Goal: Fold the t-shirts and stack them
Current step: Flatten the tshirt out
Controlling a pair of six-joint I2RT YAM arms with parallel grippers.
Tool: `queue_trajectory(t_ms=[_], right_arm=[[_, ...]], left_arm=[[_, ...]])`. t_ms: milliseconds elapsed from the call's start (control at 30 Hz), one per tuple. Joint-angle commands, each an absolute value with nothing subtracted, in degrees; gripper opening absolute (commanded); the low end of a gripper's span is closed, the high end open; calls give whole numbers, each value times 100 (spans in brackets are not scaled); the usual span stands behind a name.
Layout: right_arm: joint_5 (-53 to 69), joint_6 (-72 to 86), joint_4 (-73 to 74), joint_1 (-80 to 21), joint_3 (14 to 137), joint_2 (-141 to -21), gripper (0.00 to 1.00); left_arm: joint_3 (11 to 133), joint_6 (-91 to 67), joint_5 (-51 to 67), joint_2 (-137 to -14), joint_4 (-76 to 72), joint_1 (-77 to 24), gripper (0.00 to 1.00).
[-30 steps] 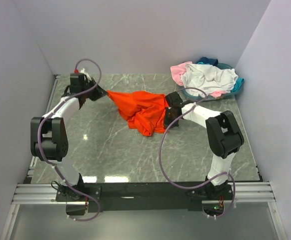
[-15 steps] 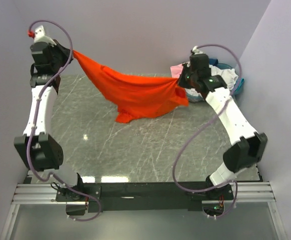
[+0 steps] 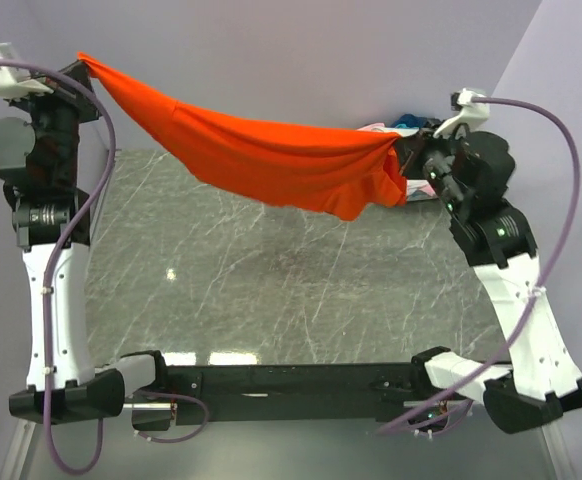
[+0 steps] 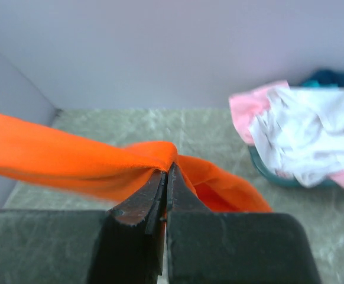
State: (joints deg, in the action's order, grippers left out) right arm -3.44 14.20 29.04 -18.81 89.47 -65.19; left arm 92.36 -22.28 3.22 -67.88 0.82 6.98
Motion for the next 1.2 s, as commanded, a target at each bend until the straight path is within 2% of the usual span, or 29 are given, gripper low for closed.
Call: queue_trajectory(t_ms=[0,167,267,367,400,433,467,500,567,600,667,700,800,1000,1167], right_arm=[[-18,1283,2242,-1916,8833,-6223,0],[360,1722,2337,-1907,8552,-6556,0],[526,1995,2435,-1916,8192,-7118,0],[729,2302,2338,-1916,7683,-7812,0],[851,2372,2190,-1916,7429,-8170,0],[940,2434,2171,-1916,7366,-8391,5],[1001,2469,2188,-1925,7339,-8620,10],[1159,2487,2241,-1925,7304,-9075,26],[1265,2479,2407,-1934,7356,-9499,41],[1266,2470,2504,-1951,7313,-9727,47],[1239,2426,2453,-2048,7164,-9756,50],[1239,2417,2374,-2083,6989,-9678,51],[1344,2321,2311,-2136,6742,-9536,51],[1503,2232,2356,-2153,6452,-9571,46],[1215,2513,2329,-2153,6302,-9642,43]], left_arm=[[9254,-2065,114,-6706,-150,721,0],[9588,-2109,359,-7460,281,738,0],[9799,-2118,631,-8365,202,747,0],[10544,-2144,729,-9691,316,756,1],[11130,-2197,738,-10469,395,756,8],[11501,-2249,747,-10877,526,756,19],[11931,-2328,764,-11298,954,765,44],[12797,-2373,773,-12051,1184,756,56],[13436,-2539,756,-12575,1598,712,77],[13465,-2575,765,-12690,1704,677,81],[12914,-2540,695,-12438,1487,528,86],[12058,-2531,642,-11958,1277,475,86],[10685,-2452,624,-11094,888,203,86],[8723,-1978,641,-10109,1230,-991,79],[7604,-1977,1221,-9661,986,-2106,73]])
